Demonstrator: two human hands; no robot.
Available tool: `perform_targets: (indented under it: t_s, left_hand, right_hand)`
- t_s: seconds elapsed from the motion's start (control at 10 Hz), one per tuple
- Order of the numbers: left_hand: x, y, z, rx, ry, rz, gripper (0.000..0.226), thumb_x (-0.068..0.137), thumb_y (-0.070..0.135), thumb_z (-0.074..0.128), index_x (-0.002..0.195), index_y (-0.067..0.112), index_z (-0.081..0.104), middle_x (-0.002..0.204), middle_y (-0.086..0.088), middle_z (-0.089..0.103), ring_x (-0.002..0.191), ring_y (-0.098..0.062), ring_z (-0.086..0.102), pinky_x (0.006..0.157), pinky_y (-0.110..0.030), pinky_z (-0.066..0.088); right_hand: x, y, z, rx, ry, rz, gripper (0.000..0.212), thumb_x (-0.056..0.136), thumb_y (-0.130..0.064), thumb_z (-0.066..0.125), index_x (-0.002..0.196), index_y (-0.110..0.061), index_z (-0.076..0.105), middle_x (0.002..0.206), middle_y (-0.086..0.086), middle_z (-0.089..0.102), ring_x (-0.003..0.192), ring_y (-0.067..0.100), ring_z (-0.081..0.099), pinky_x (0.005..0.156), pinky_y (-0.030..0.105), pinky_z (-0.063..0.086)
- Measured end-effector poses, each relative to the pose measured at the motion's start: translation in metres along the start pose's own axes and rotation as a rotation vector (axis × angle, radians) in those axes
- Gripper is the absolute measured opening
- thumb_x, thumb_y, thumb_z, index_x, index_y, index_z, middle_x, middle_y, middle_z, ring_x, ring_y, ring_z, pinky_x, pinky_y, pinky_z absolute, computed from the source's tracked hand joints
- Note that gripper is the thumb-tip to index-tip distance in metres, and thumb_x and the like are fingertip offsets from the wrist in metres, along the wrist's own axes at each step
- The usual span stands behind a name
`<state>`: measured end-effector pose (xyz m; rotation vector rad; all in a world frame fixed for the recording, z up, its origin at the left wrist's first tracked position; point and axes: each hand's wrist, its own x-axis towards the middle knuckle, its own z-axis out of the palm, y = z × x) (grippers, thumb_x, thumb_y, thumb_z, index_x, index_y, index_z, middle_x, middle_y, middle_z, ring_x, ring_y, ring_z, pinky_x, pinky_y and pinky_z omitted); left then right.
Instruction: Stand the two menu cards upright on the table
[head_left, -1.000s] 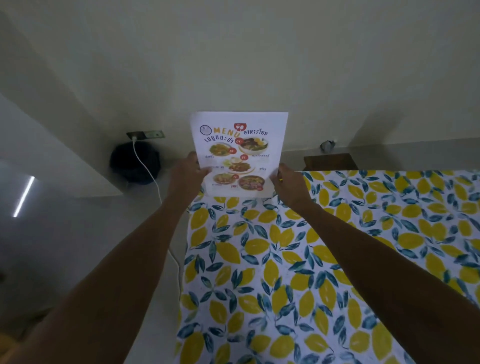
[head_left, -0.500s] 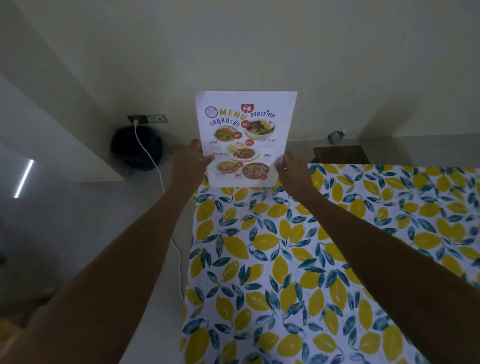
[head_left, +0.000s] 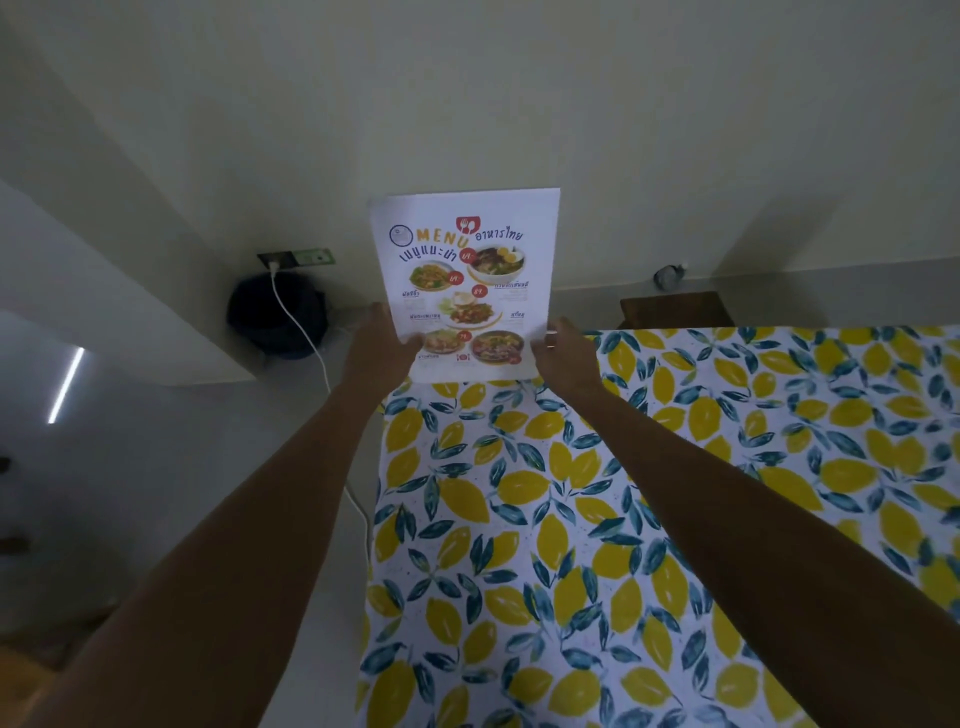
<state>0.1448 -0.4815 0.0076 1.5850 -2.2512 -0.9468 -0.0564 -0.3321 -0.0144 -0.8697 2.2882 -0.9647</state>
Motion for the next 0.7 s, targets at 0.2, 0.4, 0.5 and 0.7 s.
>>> perform_targets:
  t_s: [0.2, 0.4, 0.5, 0.7]
  left_hand:
    - [0.001, -0.010, 0.001, 0.048, -0.031, 0.001, 0.079, 0.069, 0.064, 0.065, 0.127, 0.012, 0.051, 0.123, -0.010, 0.064, 0.106, -0.030, 0.066, 0.084, -0.045, 0.057]
    - [-0.012, 0.009, -0.002, 0.081, -0.026, 0.022, 0.074, 0.082, 0.046, 0.072, 0.137, 0.006, 0.043, 0.136, -0.016, 0.056, 0.121, -0.035, 0.058, 0.097, -0.047, 0.051]
    - [-0.019, 0.017, -0.003, 0.103, -0.013, 0.004, 0.075, 0.082, 0.044, 0.073, 0.138, 0.004, 0.042, 0.136, -0.018, 0.054, 0.123, -0.037, 0.055, 0.097, -0.047, 0.050]
    - [-0.028, 0.023, -0.001, 0.124, 0.024, 0.017, 0.076, 0.082, 0.040, 0.075, 0.138, 0.003, 0.040, 0.136, -0.020, 0.051, 0.123, -0.038, 0.054, 0.096, -0.048, 0.049]
  right_hand:
    - [-0.003, -0.003, -0.010, 0.012, -0.058, -0.022, 0.033, 0.090, -0.020, 0.058, 0.120, -0.006, 0.054, 0.122, 0.015, 0.066, 0.112, 0.034, 0.062, 0.094, 0.046, 0.051]
    - [-0.003, -0.004, -0.022, 0.073, -0.104, -0.022, 0.041, 0.089, -0.018, 0.062, 0.127, -0.006, 0.053, 0.130, 0.013, 0.063, 0.118, 0.029, 0.061, 0.100, 0.047, 0.049]
    - [-0.008, -0.005, -0.028, 0.095, -0.114, -0.011, 0.044, 0.089, -0.020, 0.063, 0.130, -0.007, 0.051, 0.132, 0.013, 0.061, 0.119, 0.028, 0.060, 0.101, 0.047, 0.049]
    - [-0.015, 0.003, -0.034, 0.099, -0.136, -0.025, 0.048, 0.090, -0.025, 0.064, 0.133, -0.008, 0.050, 0.132, 0.013, 0.062, 0.120, 0.031, 0.060, 0.099, 0.046, 0.049]
